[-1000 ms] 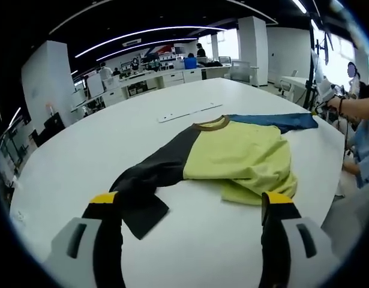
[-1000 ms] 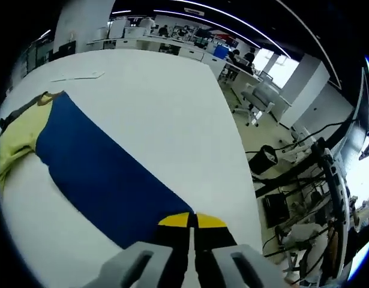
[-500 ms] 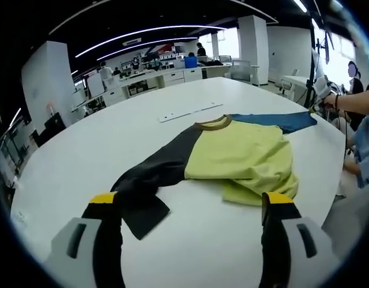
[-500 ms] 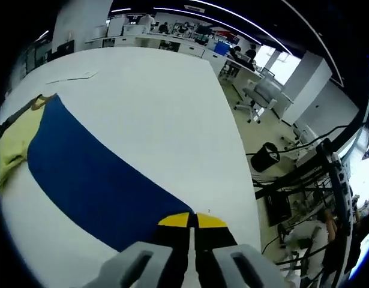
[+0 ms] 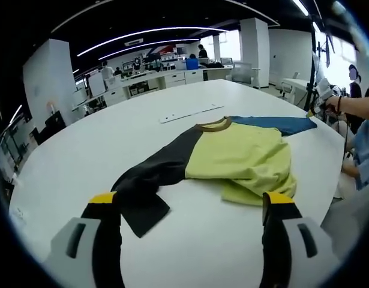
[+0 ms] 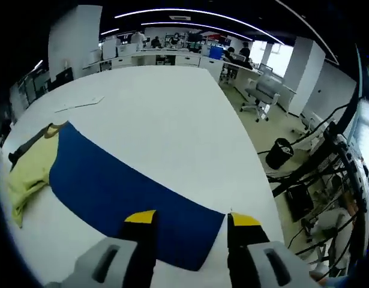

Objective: Fold the garment on the visible template until the final outline fits inside the template.

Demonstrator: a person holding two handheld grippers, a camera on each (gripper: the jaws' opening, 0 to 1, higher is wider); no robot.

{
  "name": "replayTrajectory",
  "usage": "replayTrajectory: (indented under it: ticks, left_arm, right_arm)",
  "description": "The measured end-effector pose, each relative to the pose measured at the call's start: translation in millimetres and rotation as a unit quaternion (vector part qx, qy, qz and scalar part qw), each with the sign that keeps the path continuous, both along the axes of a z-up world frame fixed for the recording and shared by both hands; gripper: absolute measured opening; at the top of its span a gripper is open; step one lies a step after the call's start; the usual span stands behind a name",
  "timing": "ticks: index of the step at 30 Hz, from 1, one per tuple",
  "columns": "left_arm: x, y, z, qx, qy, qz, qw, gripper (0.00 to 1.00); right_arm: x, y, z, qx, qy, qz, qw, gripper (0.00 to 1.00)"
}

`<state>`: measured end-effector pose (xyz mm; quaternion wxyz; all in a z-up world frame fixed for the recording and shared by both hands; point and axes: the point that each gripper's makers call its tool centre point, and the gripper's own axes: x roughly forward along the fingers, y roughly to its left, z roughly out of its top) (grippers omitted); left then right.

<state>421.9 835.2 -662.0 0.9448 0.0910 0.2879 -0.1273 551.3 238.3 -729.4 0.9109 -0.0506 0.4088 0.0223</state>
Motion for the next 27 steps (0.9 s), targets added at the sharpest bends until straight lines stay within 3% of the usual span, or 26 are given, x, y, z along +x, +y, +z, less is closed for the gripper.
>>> replayTrajectory:
  ticks: [4, 9, 17, 27]
  left_arm:
    - [-2.5, -0.6, -0.9, -0.001, 0.002, -0.004, 1.0, 0.95]
    - [-4.4, -1.5, -2.2, -0.002, 0.003, -0.009, 1.0, 0.93]
    - [1.0, -8.5, -2.3, -0.035, 0.005, -0.012, 0.9993, 0.85]
    - [12.5, -24.0, -14.1, -0.021, 0.009, -0.045, 0.9988, 0.77]
  right_arm:
    - [-4.1, 22.8, 4.7, 0.032, -0.007, 0.017, 0.9993, 0.63]
    - [-13.4, 58.9, 11.0, 0.071, -0.012, 0.048, 0.9962, 0.71]
    - [-29.7, 120.3, 28.0, 0.103, -0.029, 0.114, 0.9876, 0.71]
    - [-45.8, 183.0, 41.1, 0.11, -0.038, 0.195, 0.9739, 0.67]
